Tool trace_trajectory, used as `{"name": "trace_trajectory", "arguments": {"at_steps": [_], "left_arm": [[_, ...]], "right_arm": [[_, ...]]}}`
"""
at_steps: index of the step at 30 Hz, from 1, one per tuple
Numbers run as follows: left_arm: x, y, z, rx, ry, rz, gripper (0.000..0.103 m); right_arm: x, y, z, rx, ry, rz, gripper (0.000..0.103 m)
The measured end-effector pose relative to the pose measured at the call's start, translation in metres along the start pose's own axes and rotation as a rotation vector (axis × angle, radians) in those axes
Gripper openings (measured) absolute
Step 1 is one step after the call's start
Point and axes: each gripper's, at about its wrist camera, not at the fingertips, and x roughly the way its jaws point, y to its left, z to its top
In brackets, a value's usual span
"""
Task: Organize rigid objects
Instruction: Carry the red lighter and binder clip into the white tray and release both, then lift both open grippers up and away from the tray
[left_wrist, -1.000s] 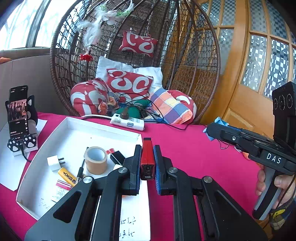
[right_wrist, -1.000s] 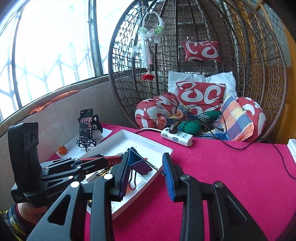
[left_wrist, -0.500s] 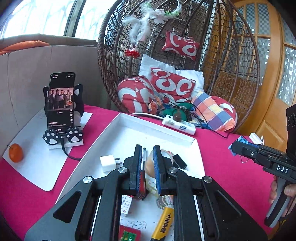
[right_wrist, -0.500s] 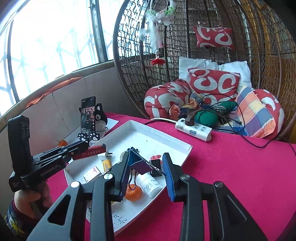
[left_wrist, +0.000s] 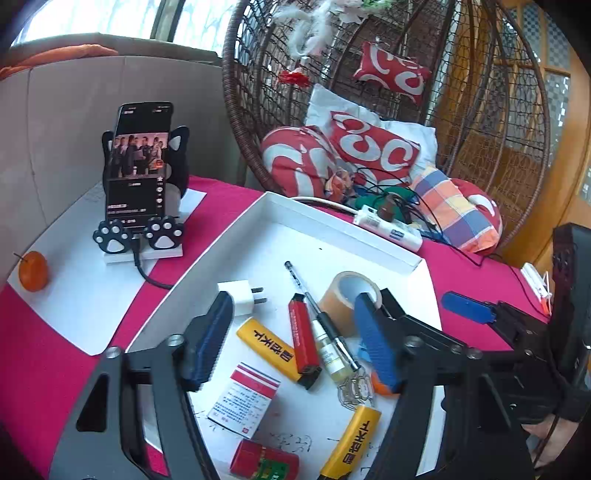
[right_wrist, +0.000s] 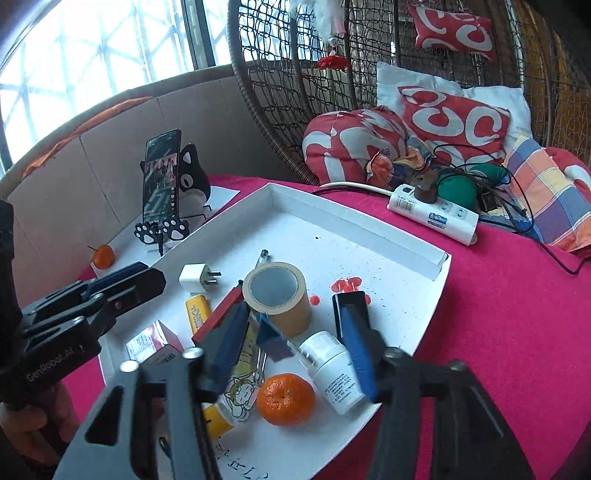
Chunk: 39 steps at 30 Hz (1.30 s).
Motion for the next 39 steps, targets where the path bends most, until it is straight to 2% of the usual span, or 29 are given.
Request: {"name": "trace_trajectory", "arguments": {"at_steps": [4,5,6,20,30,34,39], "left_arm": [[-0.002,0.004,0.001,-0.010,-0.010,0.041,0.094],[-0.002,0.004,0.001,-0.009,-0.011,0.050,0.103],[-0.003,0.003,0.001,-0.007,-0.014,0.063,0.103],[-0.014,-0.002,-0.001,-0.005,-0.019,0.083,0.103],[-0.023,-0.019,-0.005,0.062,-0.025,0.094,0.103],[-0.031,-0.027,-0.008,0.129,-0.045,0.176,0.103],[-0.041,-0.037,-0.011,0.185,-0.069,0.255,0.103]], "right_arm": [[-0.013,0.002,-0.003,-0.020,-0.037,-0.030,0.091],[-0.017,0.003,-0.003,-0.022,-0.047,-0.032,0.097],[-0.020,0.004,-0.004,-0.026,-0.058,-0.033,0.103],[-0.046,0.008,-0.012,-0.011,-0.102,-0.021,0.103],[-0.071,0.006,-0.014,-0.003,-0.165,-0.034,0.103],[-0.084,0.005,-0.017,-0.023,-0.199,-0.099,0.103],[-0.101,0.002,-0.022,-0.022,-0.262,-0.236,0.103]]}}
